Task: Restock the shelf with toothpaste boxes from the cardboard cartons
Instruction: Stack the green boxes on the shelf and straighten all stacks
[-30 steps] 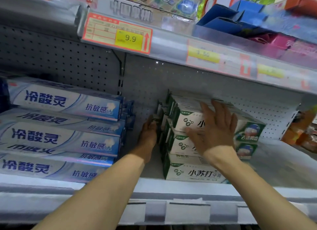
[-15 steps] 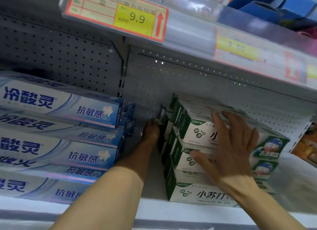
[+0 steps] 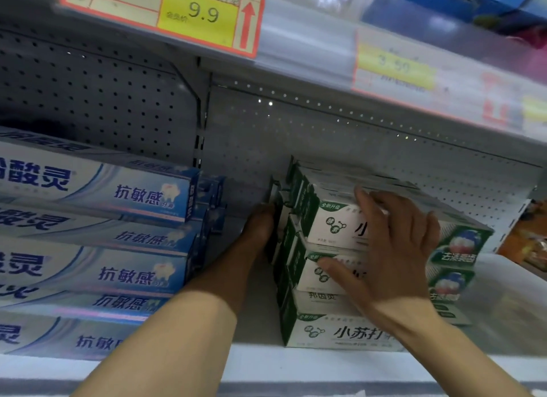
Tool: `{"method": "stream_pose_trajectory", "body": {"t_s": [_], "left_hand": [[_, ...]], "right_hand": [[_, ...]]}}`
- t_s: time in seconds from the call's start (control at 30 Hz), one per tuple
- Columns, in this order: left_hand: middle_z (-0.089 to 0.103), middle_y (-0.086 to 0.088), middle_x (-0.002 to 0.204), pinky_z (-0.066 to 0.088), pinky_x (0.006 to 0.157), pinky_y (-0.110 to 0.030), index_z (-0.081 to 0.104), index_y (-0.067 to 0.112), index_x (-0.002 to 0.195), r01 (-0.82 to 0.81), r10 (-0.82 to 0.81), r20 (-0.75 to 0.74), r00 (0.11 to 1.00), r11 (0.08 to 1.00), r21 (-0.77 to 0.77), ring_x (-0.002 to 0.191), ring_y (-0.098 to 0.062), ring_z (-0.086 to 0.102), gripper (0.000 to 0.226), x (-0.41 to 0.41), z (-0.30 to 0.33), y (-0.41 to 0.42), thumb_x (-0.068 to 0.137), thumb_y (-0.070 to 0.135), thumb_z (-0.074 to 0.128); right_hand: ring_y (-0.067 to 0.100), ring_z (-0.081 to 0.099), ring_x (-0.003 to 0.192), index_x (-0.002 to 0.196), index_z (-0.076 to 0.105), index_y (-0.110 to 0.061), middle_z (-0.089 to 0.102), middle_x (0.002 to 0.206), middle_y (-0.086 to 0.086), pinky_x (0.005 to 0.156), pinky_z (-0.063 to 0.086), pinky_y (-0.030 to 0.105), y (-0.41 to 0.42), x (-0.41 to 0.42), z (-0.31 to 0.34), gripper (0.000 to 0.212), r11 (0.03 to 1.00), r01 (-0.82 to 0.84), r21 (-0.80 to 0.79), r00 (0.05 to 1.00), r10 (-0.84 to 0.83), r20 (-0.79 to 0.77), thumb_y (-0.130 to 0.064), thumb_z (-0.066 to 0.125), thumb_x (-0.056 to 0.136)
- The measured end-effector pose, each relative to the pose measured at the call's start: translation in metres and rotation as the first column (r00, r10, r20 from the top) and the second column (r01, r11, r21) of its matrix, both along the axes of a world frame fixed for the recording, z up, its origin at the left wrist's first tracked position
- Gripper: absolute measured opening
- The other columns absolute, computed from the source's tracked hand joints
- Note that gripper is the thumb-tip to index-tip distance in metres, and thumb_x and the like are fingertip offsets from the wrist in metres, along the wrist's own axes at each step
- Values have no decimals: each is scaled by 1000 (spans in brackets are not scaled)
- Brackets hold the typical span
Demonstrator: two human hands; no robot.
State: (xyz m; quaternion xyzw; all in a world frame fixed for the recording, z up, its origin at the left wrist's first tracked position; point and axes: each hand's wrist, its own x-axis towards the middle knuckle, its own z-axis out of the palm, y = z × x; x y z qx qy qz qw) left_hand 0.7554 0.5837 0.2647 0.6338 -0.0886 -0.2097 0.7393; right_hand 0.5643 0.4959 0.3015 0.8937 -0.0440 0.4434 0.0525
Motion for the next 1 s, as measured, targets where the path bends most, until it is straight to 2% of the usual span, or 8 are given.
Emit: {"method": "stream_pose_trajectory", "body": {"t_s": [0.2,0.4,0.5,0.57,0.63,0.73,0.9,1.0], "left_hand": [[62,-14,119,50,92,-50,57,23,126,28,-31,-21,999,994,-109,102,-33,62,66,9,-4,-12,80,66,36],[64,-12,118,50,93,-45,58,22,123,86,-83,43,996,995,-56,104,-29,62,55,-1,-1,-7,93,58,30],[59,-11,123,49,80,-30,54,13,127,75,-72,44,996,995,-65,103,-28,59,50,5,-3,-3,99,47,29],[57,-13,117,45,69,-26,52,8,127,24,-22,23,999,994,-102,91,-23,58,48,8,-5,2,101,40,27],[57,-14,115,46,75,-27,51,6,129,-33,33,3,999,991,-129,91,-24,58,51,11,-5,6,101,41,26],[55,-15,130,43,101,-38,50,8,133,-40,38,-20,999,991,-128,113,-29,55,59,11,-9,4,99,49,26],[53,-14,133,40,105,-40,50,9,134,-22,16,-46,999,991,-129,118,-29,53,59,-1,-8,2,99,50,26],[55,-14,130,43,99,-36,51,8,131,8,-10,-23,1000,993,-116,114,-28,55,55,-6,-4,1,101,45,23]], "right_hand": [[27,25,134,143,24,-27,31,141,7,113,-1,44,14,7,5,100,998,-37,-54,996,32,-84,-79,46,60],[31,32,130,142,25,-17,34,137,10,113,4,46,8,12,2,103,995,-56,-77,997,52,-52,-84,41,65],[32,27,134,143,24,-15,30,141,12,114,3,49,9,9,1,104,994,-69,-80,997,65,-49,-81,45,66],[33,19,140,145,21,-14,23,147,14,115,0,50,8,-2,-3,108,991,-104,-89,992,97,-87,-80,50,64],[34,8,144,148,15,-12,12,153,16,115,-1,51,4,-15,-10,120,986,-112,-121,981,91,-170,-84,49,59],[35,-1,145,150,6,-13,4,156,16,114,1,52,-4,-25,-15,140,977,-66,-203,954,2,-300,-87,59,44],[33,-4,145,151,4,-19,2,156,14,114,0,50,-9,-19,-14,150,985,-60,-164,940,1,-340,-81,71,32],[33,-6,144,151,3,-20,1,156,14,114,-3,48,-8,-16,-14,152,989,-61,-132,935,11,-354,-81,70,29]]}}
